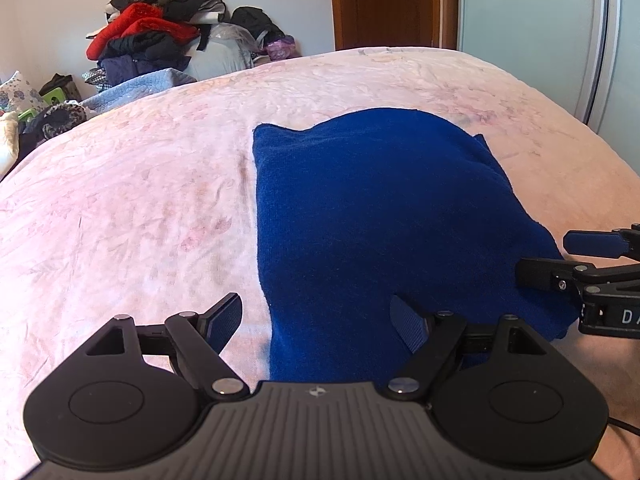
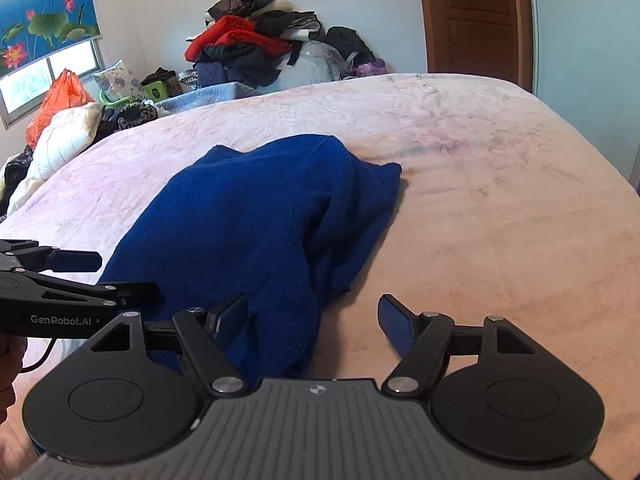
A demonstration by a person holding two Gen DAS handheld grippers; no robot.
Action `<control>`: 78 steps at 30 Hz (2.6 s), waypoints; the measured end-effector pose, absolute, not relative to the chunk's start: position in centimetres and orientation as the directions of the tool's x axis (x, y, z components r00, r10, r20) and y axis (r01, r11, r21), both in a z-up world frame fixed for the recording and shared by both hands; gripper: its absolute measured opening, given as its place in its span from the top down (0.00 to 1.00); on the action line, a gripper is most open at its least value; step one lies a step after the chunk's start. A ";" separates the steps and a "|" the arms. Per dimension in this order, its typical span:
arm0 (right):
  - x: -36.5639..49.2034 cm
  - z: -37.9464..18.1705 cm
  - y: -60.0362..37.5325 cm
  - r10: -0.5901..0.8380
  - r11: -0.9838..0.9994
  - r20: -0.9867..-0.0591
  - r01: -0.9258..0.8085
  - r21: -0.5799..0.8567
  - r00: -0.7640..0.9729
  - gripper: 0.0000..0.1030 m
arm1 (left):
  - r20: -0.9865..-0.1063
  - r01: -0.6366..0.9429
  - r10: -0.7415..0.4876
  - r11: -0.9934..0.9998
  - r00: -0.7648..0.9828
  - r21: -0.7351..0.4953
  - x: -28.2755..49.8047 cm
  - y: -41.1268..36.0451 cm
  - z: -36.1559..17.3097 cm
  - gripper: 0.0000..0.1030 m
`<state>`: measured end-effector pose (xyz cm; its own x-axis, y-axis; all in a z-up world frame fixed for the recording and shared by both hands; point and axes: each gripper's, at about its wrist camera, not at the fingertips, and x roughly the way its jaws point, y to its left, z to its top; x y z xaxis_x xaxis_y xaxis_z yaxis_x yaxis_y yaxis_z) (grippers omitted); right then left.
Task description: Fold small clothes
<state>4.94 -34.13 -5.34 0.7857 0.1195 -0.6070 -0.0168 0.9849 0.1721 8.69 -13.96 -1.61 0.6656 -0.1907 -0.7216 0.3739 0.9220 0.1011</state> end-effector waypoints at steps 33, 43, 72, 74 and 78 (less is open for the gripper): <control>5.5 -5.7 -34.8 0.137 0.970 -0.594 0.015 0.244 0.793 0.12 | -0.712 0.333 -0.143 0.934 0.687 0.134 9.8 -14.0 -0.5 0.21; 5.7 -5.9 -34.8 0.138 0.968 -0.596 0.019 0.249 0.791 0.11 | -0.716 0.331 -0.146 0.935 0.683 0.125 10.4 -13.9 -0.6 0.20; 6.7 -6.7 -35.4 0.165 0.958 -0.603 0.020 0.288 0.780 0.09 | -0.718 0.343 -0.179 0.935 0.673 0.089 11.6 -13.6 -0.6 0.19; 6.8 -6.8 -35.5 0.166 0.957 -0.603 0.021 0.291 0.780 0.08 | -0.719 0.352 -0.199 0.934 0.666 0.067 12.0 -13.3 -0.5 0.17; 7.4 -7.0 -36.0 0.175 0.951 -0.606 0.024 0.307 0.776 0.08 | -0.716 0.348 -0.264 0.937 0.646 -0.032 13.4 -11.9 -0.3 0.14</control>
